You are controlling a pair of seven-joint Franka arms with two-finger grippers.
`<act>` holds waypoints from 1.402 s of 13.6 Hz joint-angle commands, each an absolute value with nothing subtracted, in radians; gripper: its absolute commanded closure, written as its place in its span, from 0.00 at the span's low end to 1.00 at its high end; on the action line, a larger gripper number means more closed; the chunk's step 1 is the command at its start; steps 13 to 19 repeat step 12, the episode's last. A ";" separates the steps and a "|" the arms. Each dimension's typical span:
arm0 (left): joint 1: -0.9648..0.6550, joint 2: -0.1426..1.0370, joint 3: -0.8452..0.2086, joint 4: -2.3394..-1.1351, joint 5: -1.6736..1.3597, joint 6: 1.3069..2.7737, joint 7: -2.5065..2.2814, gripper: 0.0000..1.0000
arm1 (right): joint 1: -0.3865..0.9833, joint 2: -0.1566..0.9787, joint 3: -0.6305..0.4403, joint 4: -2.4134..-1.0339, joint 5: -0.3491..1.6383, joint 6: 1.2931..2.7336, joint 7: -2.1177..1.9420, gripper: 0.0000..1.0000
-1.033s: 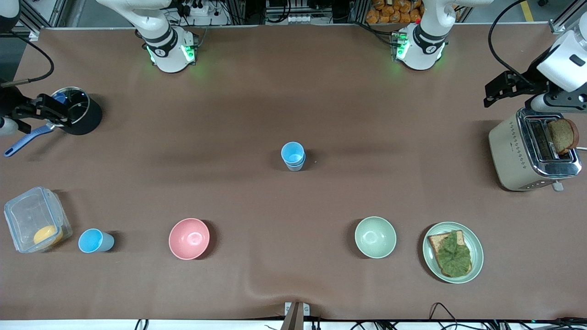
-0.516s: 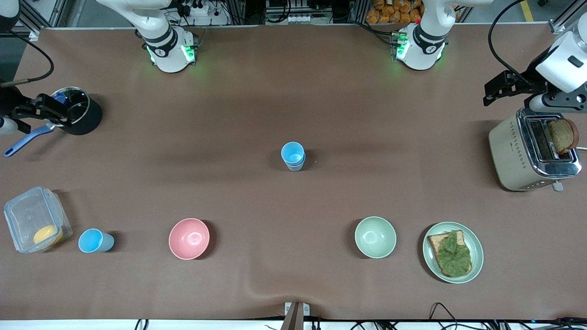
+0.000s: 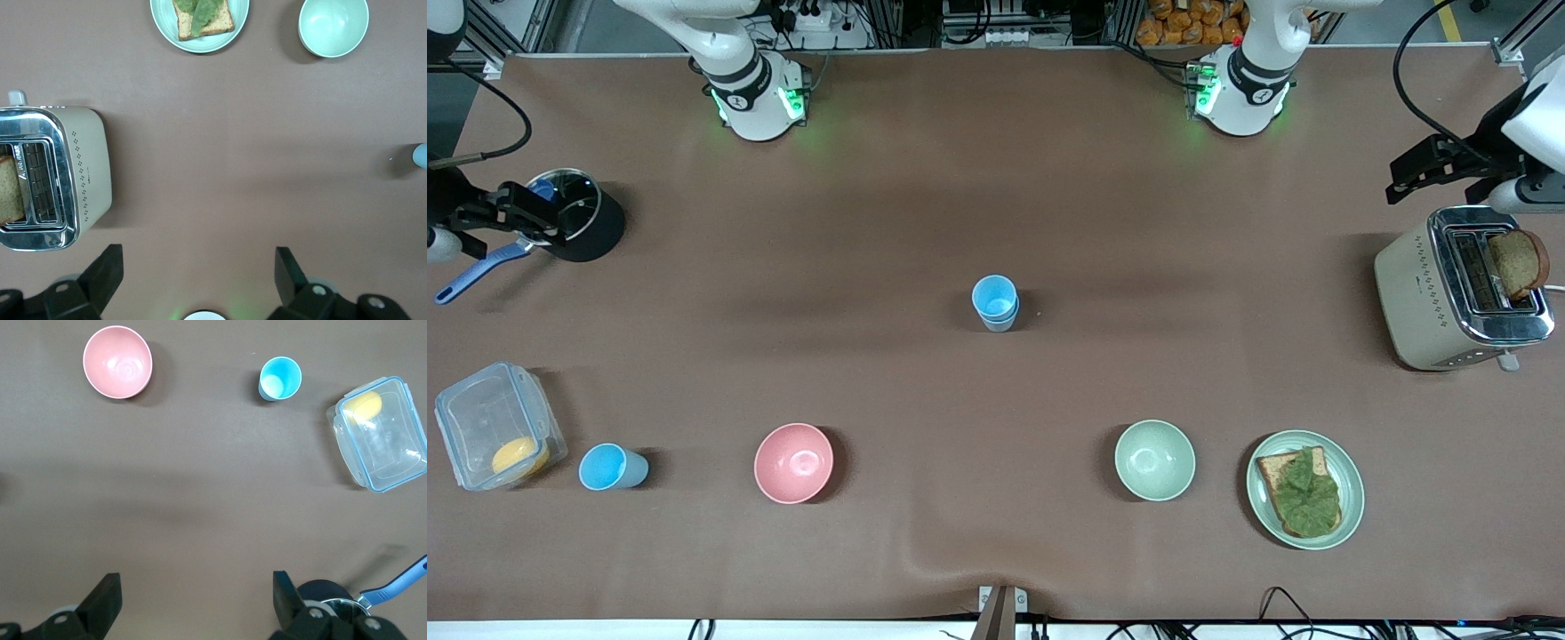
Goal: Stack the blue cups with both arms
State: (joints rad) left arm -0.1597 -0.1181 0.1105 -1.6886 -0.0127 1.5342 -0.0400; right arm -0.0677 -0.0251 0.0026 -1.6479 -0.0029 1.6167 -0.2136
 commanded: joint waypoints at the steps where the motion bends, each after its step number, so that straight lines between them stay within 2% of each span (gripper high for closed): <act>1: -0.155 -0.135 0.103 -1.689 0.014 1.519 -0.048 0.00 | -0.069 -0.031 0.006 -1.641 0.003 1.603 -0.213 0.00; 19: -0.147 -0.132 0.104 -1.674 0.011 1.525 -0.060 0.00 | -0.071 -0.032 0.006 -1.641 0.005 1.603 -0.212 0.00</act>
